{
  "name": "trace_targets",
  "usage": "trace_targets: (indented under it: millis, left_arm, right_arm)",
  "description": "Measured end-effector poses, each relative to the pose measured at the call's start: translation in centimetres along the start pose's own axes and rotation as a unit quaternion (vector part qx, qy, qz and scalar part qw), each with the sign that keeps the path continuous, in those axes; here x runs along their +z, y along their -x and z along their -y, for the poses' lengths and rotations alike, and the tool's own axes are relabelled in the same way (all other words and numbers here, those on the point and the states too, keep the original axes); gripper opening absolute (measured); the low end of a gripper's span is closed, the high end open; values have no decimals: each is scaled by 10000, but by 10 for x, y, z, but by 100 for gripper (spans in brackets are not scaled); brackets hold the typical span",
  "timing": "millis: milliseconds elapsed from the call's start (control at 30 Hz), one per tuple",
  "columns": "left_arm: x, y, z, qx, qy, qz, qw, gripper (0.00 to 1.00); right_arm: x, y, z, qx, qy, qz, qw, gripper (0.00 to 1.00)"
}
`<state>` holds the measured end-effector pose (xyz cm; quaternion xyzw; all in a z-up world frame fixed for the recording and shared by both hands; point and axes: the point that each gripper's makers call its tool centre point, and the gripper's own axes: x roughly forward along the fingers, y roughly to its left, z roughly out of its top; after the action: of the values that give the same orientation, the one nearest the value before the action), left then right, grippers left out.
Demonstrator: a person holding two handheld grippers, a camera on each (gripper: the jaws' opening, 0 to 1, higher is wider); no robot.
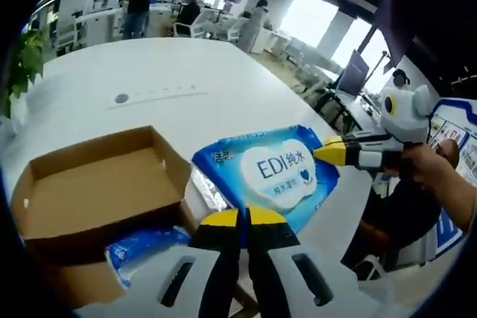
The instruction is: Operate the shoe box by opening the lid, removing the specified soft item, and placing it in the target area until the item is outside and the box remains undamaged.
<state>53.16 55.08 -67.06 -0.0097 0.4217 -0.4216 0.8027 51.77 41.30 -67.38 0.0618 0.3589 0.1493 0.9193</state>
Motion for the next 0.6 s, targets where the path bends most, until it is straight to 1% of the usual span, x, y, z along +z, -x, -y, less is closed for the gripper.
trace_targets:
  millis: [100, 200, 367, 500, 600]
  left_arm:
    - [-2, -8, 0, 14, -168, -131, 9998, 0]
    - [-3, -14, -1, 32, -255, -222, 9994, 0]
    - [-6, -26, -7, 114, -443, -420, 9981, 0]
    - [-10, -36, -11, 221, -726, -636, 9951, 0]
    - [-14, -45, -15, 282, -937, -788, 9921, 0]
  right_arm:
    - [-3, -4, 4, -6, 13, -56, 10000, 0]
    - [-6, -11, 9, 0, 27, -139, 9999, 0]
    - [-12, -24, 17, 4, 20, -284, 9996, 0]
    - [-17, -33, 22, -5, 65, -376, 9993, 0]
    - [-21, -42, 26, 6, 174, -465, 9988, 0]
